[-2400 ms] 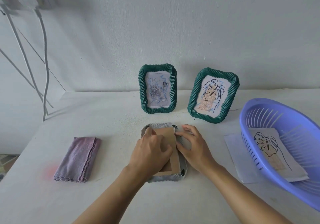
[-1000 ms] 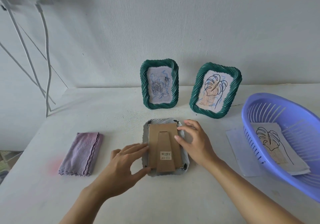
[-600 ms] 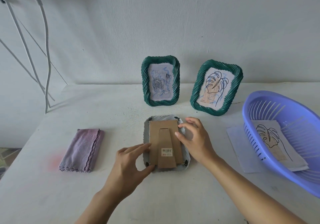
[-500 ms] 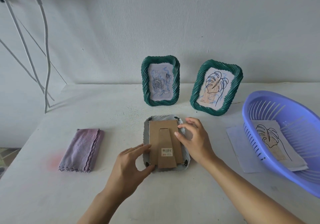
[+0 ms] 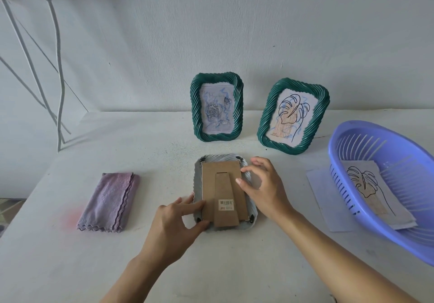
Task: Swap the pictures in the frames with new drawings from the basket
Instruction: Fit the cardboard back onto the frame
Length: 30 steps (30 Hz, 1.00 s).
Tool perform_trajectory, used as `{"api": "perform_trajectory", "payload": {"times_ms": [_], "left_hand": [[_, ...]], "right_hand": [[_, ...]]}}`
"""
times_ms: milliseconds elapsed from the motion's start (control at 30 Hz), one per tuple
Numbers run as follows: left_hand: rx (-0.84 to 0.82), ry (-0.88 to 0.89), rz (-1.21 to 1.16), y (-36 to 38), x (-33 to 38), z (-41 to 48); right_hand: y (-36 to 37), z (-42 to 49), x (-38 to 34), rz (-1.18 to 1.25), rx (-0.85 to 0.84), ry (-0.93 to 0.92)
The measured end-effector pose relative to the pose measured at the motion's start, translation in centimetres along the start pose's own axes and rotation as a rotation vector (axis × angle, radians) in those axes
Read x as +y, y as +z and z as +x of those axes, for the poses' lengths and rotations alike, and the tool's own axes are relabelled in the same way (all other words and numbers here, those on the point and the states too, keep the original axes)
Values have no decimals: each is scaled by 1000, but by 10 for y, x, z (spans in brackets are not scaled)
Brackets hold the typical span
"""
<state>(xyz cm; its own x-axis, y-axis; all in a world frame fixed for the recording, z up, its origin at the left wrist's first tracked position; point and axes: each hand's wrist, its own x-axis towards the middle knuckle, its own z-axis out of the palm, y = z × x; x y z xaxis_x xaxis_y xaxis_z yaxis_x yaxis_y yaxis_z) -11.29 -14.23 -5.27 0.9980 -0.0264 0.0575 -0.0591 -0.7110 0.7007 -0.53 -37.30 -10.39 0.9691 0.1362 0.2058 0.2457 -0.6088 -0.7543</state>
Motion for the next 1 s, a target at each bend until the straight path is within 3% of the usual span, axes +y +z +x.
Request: {"api": "perform_trajectory", "payload": {"times_ms": [600, 1000], "left_hand": [[245, -278, -159, 17, 8, 10], [182, -136, 35, 16, 9, 24]], "right_hand": [[0, 0, 1, 30, 22, 26], [2, -2, 2, -3, 58, -33]]}}
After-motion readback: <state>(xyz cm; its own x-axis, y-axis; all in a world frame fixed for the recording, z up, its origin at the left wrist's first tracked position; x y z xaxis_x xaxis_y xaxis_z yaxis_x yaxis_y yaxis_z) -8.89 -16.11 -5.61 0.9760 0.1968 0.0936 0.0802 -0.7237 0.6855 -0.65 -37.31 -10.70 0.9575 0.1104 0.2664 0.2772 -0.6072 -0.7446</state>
